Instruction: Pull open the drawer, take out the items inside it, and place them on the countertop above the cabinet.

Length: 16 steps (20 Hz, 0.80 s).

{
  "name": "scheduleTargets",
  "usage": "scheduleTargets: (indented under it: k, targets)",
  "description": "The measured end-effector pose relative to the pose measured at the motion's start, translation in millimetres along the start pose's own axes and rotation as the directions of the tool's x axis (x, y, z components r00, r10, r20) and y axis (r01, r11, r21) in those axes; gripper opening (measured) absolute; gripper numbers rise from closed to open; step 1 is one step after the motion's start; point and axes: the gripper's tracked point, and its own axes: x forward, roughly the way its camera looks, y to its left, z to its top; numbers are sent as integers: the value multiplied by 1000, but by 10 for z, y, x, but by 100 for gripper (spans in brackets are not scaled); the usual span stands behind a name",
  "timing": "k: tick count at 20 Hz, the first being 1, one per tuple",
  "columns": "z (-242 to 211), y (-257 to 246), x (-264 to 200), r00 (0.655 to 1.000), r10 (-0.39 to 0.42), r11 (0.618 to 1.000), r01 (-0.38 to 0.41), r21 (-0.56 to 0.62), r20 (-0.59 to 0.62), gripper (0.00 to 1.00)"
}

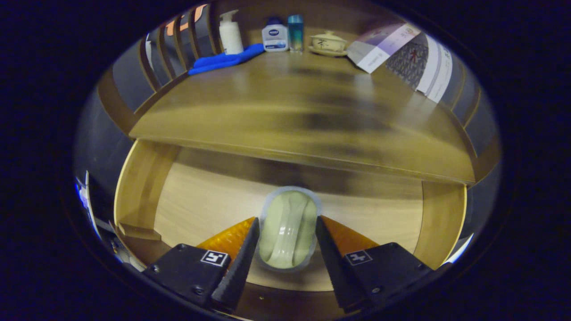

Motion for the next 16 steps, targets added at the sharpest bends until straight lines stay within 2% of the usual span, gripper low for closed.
scheduleTargets:
  k: [3, 7, 8, 11, 16]
  targets:
    - [-11, 5, 31, 1000, -9, 1000, 9, 18, -13, 63]
    - [17, -47, 3, 1000, -2, 999, 2, 44, 5, 27]
    - [5, -74, -23, 1000, 0, 999, 0, 44, 8, 22]
    - [23, -110, -173, 1000, 10, 999, -11, 49, 24, 21]
    - [-16, -34, -602, 997, 25, 1000, -25, -7, 68, 21]
